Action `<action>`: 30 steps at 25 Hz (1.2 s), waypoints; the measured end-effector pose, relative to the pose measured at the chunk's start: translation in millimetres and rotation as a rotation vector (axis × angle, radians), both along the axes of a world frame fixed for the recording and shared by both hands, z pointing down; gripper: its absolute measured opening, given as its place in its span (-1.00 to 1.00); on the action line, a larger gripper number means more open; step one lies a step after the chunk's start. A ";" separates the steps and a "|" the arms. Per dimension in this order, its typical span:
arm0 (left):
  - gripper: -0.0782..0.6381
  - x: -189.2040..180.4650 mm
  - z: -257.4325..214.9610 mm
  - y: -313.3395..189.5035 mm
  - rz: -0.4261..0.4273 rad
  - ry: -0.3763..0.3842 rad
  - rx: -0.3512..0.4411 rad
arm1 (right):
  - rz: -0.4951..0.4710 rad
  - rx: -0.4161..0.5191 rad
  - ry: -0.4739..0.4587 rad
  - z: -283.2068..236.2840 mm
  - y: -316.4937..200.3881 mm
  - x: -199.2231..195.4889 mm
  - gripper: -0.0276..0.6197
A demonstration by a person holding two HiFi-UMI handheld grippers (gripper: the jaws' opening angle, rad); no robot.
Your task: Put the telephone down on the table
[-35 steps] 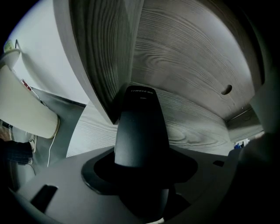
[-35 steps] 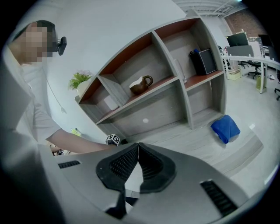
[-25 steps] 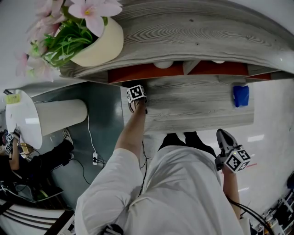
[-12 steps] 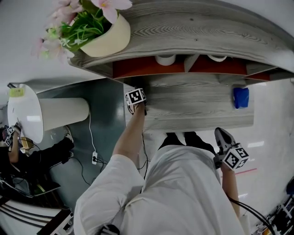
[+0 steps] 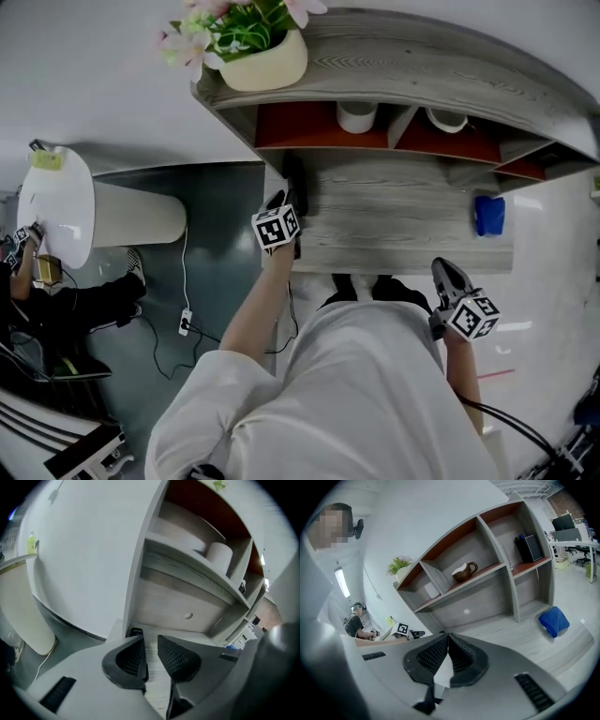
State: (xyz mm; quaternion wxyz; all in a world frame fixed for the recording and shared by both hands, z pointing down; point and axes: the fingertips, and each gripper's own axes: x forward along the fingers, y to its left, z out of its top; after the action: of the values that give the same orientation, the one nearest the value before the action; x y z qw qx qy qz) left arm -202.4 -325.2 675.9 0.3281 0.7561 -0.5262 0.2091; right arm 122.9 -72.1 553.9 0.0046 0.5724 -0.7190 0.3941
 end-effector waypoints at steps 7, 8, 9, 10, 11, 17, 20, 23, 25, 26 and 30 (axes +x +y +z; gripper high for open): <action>-0.75 -17.1 -48.0 44.7 -0.010 0.074 0.098 | 0.020 0.031 -0.010 5.6 13.6 -0.8 -0.86; -0.75 -20.6 -52.0 52.8 -0.012 0.089 0.101 | 0.017 0.033 -0.010 6.7 15.0 -0.9 -0.86; -0.76 -23.6 -55.9 61.7 -0.012 0.103 0.102 | 0.013 0.032 -0.011 7.5 16.3 -1.3 -0.86; -0.76 -25.8 -59.7 71.3 -0.008 0.116 0.101 | 0.007 0.031 -0.013 7.9 17.4 -1.8 -0.86; -0.76 -26.8 -63.4 81.6 -0.002 0.130 0.098 | -0.002 0.030 -0.015 8.2 18.3 -2.3 -0.86; -0.76 -20.0 -84.1 152.8 -0.002 0.202 0.087 | -0.113 0.039 -0.030 9.3 18.8 -2.3 -0.86; -0.76 -13.0 -89.7 192.4 -0.038 0.230 0.073 | -0.184 0.039 -0.016 7.5 25.7 -1.9 -0.86; -0.76 -0.3 -95.7 236.8 -0.080 0.282 0.066 | -0.268 0.038 0.022 6.7 43.9 0.6 -0.86; -0.76 10.7 -101.0 263.4 -0.097 0.315 0.072 | -0.310 0.038 0.030 7.7 56.5 5.4 -0.86; -0.76 16.7 -103.6 275.5 -0.102 0.329 0.077 | -0.324 0.038 0.027 8.5 62.7 8.3 -0.86; -0.76 38.2 -109.2 327.1 -0.124 0.368 0.086 | -0.379 0.037 0.015 10.6 94.9 19.1 -0.86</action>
State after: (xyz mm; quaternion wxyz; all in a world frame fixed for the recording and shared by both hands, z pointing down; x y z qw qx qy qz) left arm -164.2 2.0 566.7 0.3983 0.7611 -0.5114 0.0242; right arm 141.9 22.8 564.5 0.0736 0.4297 -0.8210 0.3687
